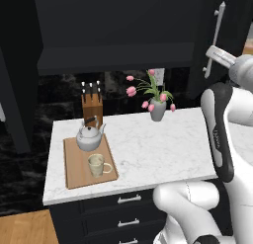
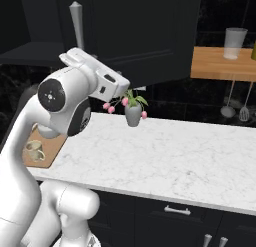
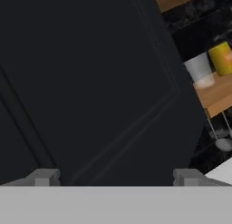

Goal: Pick the kettle from the counter and place it on the tray. Then pick the mug from the cabinet and place it on the tray. Then close the cabinet doors.

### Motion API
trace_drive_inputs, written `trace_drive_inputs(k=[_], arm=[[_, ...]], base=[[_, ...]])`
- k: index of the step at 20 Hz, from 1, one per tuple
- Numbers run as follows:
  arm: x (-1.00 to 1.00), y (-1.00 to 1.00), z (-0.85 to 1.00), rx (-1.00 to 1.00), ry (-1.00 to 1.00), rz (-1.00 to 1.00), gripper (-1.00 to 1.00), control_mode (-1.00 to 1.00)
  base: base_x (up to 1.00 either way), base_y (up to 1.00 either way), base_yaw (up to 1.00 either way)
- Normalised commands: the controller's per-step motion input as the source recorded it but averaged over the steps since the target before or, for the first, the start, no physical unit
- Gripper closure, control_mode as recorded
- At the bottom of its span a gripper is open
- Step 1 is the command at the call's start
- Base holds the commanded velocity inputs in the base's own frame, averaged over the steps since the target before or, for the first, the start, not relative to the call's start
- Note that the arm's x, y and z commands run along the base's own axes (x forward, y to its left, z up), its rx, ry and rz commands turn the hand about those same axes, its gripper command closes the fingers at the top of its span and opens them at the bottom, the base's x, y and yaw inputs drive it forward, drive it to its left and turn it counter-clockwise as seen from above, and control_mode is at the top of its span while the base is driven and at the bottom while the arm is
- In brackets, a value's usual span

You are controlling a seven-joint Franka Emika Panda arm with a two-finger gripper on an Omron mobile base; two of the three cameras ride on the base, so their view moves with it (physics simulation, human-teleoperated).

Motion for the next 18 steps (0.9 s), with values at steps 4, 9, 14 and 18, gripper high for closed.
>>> trace_drive_inputs(k=[4,9,14,18], arm=[[0.71,0.29,0.00,0.00,0.12,0.05,-1.00,-1.00],[0.77,0.05,-0.01,0.00,0.01,0.05,-1.00,-1.00],[0.76,0.04,-0.16,0.00,0.03,0.02,-1.00,-1.00],[0.77,-0.02,-0.08,0.00,0.09,0.00,-1.00,-1.00]], base=[[0.00,0.00,0.00],[0.00,0.00,0.00],[0.00,0.00,0.00],[0.00,0.00,0.00]])
